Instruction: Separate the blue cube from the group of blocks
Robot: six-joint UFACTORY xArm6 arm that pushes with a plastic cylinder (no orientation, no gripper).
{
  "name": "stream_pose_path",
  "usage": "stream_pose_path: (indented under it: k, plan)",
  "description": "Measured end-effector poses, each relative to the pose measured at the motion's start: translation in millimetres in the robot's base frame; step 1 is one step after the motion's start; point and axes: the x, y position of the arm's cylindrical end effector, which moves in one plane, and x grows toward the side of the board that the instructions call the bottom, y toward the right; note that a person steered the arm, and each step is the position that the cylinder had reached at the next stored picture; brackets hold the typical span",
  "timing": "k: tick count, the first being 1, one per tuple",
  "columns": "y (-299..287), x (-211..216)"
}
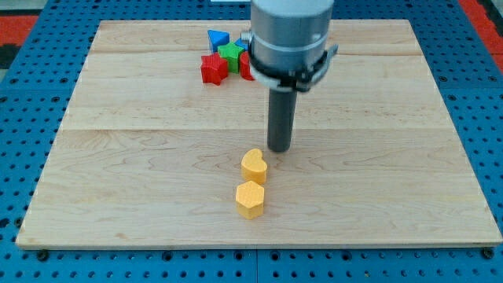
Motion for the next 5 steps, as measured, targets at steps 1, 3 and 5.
stream_pose_path:
  k: [1,3,5]
  plan:
    - [75.5,-13.9]
    - [89.8,-173.8]
    - [-43.1,-258.8]
